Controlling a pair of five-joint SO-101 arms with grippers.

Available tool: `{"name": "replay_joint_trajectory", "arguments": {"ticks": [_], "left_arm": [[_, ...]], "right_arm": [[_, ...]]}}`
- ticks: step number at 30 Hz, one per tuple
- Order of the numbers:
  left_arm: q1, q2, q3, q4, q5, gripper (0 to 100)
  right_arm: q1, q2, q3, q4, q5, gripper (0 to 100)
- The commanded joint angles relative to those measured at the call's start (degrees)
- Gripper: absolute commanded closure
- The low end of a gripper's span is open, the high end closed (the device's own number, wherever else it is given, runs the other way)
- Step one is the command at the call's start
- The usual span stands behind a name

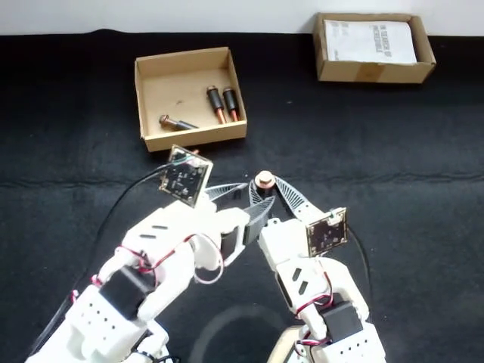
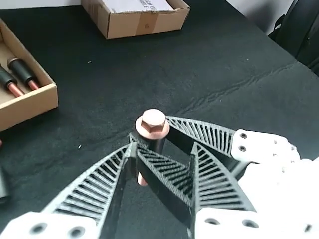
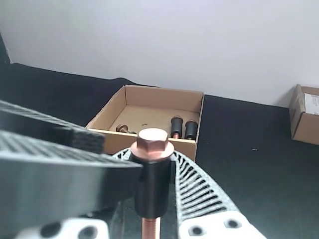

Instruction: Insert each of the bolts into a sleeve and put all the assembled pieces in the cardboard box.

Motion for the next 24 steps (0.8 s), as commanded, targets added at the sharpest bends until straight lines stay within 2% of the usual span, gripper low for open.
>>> {"name": "replay_joint_trajectory", "arguments": {"ticks": [1,4,11,15,17,21,24], "left_arm": [[0.13,-2.95,-0.22,3.08,-0.09,82],[-0.75,-5.14,-0.22,6.33,-0.09,82],[-8.31,-13.85,-0.48,10.99,-0.18,82],[-8.92,-19.91,-0.57,15.91,-1.93,82],[-8.92,-23.16,-0.22,19.25,-4.57,85],[-10.07,-29.49,1.27,23.65,-7.74,99],[-14.37,-32.48,3.47,24.26,-9.49,98]], "right_arm": [[0.75,-0.66,8.04,-1.54,0.44,99.1],[0.75,-0.66,8.04,-1.54,0.44,99.1],[0.92,-0.66,8.04,-1.45,0.44,99.1],[0.92,-0.66,8.04,-1.45,0.44,99.1],[0.92,-0.66,8.04,-1.45,0.44,99.1],[1.01,-0.84,8.04,-1.45,0.44,99.1],[1.80,-1.10,7.60,-1.36,0.44,99.1]]}}
